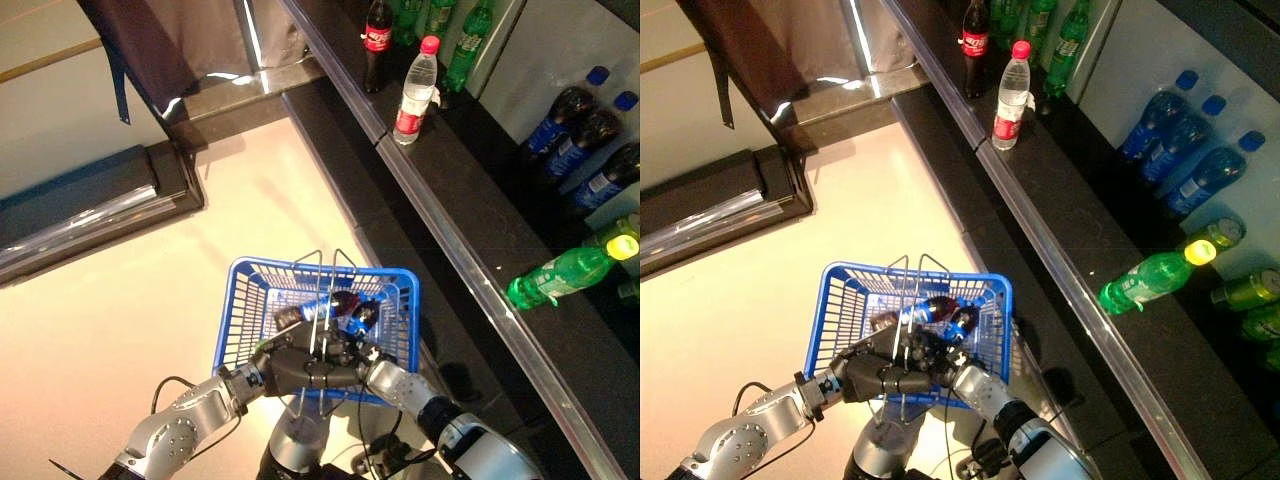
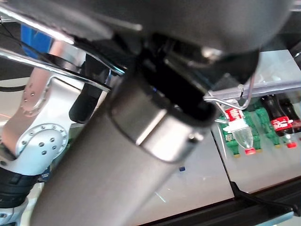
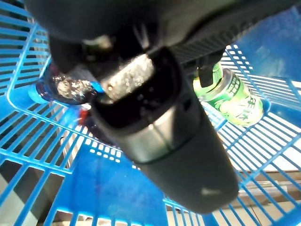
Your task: Pick up the drink and place into the basket.
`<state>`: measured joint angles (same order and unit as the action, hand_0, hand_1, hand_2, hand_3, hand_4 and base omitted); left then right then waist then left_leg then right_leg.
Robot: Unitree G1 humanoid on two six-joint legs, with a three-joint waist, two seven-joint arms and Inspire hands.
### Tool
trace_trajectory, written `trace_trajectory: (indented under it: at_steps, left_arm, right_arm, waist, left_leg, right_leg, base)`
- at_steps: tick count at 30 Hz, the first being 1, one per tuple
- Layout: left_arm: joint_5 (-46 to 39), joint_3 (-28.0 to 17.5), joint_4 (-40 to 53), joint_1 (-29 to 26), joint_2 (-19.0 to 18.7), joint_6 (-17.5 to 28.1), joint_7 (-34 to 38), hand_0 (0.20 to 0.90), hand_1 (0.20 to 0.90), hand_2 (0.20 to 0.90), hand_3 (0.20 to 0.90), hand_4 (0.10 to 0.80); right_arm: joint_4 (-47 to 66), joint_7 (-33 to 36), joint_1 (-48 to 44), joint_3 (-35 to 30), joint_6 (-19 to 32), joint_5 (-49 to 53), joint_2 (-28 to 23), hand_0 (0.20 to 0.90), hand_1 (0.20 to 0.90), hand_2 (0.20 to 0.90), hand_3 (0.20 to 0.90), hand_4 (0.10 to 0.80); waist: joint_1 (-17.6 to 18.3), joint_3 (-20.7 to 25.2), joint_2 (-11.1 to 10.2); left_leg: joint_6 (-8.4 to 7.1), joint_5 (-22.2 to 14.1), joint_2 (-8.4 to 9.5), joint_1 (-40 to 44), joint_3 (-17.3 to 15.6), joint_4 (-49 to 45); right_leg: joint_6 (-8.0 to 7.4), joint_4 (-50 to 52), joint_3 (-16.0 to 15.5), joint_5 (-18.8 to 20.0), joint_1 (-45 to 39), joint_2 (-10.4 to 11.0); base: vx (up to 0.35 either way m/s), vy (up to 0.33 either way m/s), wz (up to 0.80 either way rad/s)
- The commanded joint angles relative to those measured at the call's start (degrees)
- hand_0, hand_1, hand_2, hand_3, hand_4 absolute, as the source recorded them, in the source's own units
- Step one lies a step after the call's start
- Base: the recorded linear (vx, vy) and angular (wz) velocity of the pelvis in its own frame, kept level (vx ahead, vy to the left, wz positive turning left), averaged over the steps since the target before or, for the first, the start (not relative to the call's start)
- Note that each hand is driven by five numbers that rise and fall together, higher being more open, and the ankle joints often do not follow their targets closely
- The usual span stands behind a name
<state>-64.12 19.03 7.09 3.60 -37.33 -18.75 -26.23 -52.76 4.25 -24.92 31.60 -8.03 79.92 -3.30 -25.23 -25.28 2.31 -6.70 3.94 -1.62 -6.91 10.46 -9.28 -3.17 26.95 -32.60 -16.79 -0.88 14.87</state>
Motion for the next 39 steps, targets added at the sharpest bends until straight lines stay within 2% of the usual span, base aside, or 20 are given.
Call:
trace_trajectory:
  at_steps: [1,2,5,12,16,17,24,31,36,39]
  left_arm:
    - [-11.07,-0.78,26.38,-6.06,6.57,6.55,-13.08,0.3,0.3,0.3,0.2,0.1]
    - [-12.53,-2.01,25.93,-4.24,6.95,3.73,-11.72,0.3,0.3,0.3,0.2,0.1]
    - [-12.75,-2.9,24.78,-1.99,7.73,2.46,-11.41,0.3,0.3,0.3,0.2,0.1]
    - [-10.13,-5.33,22.82,2.83,8.35,3.52,-12.95,0.3,0.3,0.3,0.2,0.1]
    - [-7.72,-7.01,19.77,7.69,10.06,4.62,-12.62,0.3,0.3,0.3,0.2,0.1]
    - [-7.58,-7.01,19.67,7.82,10.15,4.72,-12.67,0.3,0.3,0.3,0.2,0.1]
    - [-5.14,-8.75,15.52,14.37,10.84,9.38,-14.46,0.3,0.3,0.3,0.2,0.1]
    - [-6.33,-10.24,12.31,20.2,11.18,12.96,-14.6,0.3,0.3,0.3,0.2,0.1]
    - [-5.63,-10.67,7.25,22.19,10.71,18.59,-10.07,0.3,0.3,0.3,0.2,0.1]
    - [-3.66,-11.07,2.75,22.4,11.86,21.61,-5.46,0.3,0.3,0.3,0.2,0.1]
  right_arm:
    - [1.89,-3.23,-1.43,1.2,1.19,-0.7,4.26,0.9,0.9,0.9,0.9,0.8]
    - [5.25,-5.2,1.28,1.78,2.69,-1.15,3.08,0.9,0.9,0.9,0.9,0.8]
    - [10.96,-5.1,5.42,2.53,4.47,-2.35,1.55,0.9,0.9,0.9,0.9,0.8]
    - [23.34,-5.88,13.62,2.91,6.59,-6.58,-2.27,0.9,0.9,0.9,0.9,0.8]
    - [36.89,-9.63,22.57,3.06,6.91,-10.34,-7.95,0.9,0.9,0.9,0.9,0.8]
    - [37.26,-9.78,22.85,3.04,6.89,-10.48,-8.15,0.9,0.9,0.9,0.9,0.8]
    - [51.03,-15.99,33.98,-0.71,4.9,-14.04,-14.23,0.9,0.9,0.9,0.9,0.8]
    - [58.29,-21.16,42.94,-7.54,3.8,-16.16,-18.06,0.9,0.9,0.9,0.9,0.8]
    - [59.62,-27.48,46.12,-11.59,3.28,-18.44,-20.2,0.9,0.9,0.9,0.9,0.8]
    - [58.22,-29.12,47.02,-13.37,3.81,-18.92,-19.95,0.9,0.9,0.9,0.9,0.8]
  waist:
    - [-0.35,2.94,-0.39]
    - [-0.07,3.3,-0.97]
    - [0.69,3.75,-1.64]
    - [2.55,4.33,-3.08]
    - [5.08,5.54,-4.34]
    - [5.26,5.73,-4.43]
    - [9.56,8.2,-5.58]
    - [13.57,11.22,-5.09]
    - [16.79,14.12,-4.88]
    - [18.41,15.5,-5.09]
  left_leg:
    - [3.12,-3.31,2.19,-2.1,-2.24,-6.58]
    - [3.02,-3.42,1.7,-1.6,-2.45,-6.58]
    - [3.24,-3.4,1.2,-1.19,-3.15,-6.27]
    - [3.21,-3.47,-0.29,-0.09,-4.61,-5.97]
    - [3.22,-3.49,-1.66,1.39,-6.43,-5.62]
    - [3.25,-3.27,-1.64,1.31,-6.4,-5.41]
    - [3.29,-3.33,-3.24,4.31,-9.55,-4.5]
    - [3.18,-3.53,-4.02,8.22,-13.06,-2.67]
    - [3.12,-3.28,-4.48,11.37,-15.8,0.48]
    - [3.15,-3.01,-4.69,12.7,-17.28,2.4]
  right_leg:
    - [-1.43,-13.08,2.89,14.26,-4.11,-2.93]
    - [-1.62,-13.12,3.08,14.23,-4.41,-3.15]
    - [-1.82,-13.19,3.51,14.29,-4.31,-3.37]
    - [-2.27,-13.55,4.59,14.46,-4.51,-4.04]
    - [-2.65,-13.79,6.34,14.39,-4.69,-4.8]
    - [-2.66,-13.94,6.28,14.52,-4.61,-4.82]
    - [-3.37,-14.3,8.86,14.27,-5.4,-5.63]
    - [-3.84,-15.19,11.34,13.92,-6.55,-5.73]
    - [-4.2,-17.02,13.69,14.2,-7.11,-5.72]
    - [-4.46,-18.67,15.25,14.93,-7.29,-5.66]
  base:
    - [0.074,-0.032,0.02]
    - [0.077,-0.037,0.0]
    - [0.048,-0.042,0.04]
    - [0.028,-0.038,-0.11]
    - [0.043,-0.034,-0.1]
    - [0.035,-0.021,-0.08]
    - [0.049,-0.012,-0.22]
    - [0.024,0.031,-0.25]
    - [-0.024,0.014,-0.29]
    - [-0.073,-0.021,-0.3]
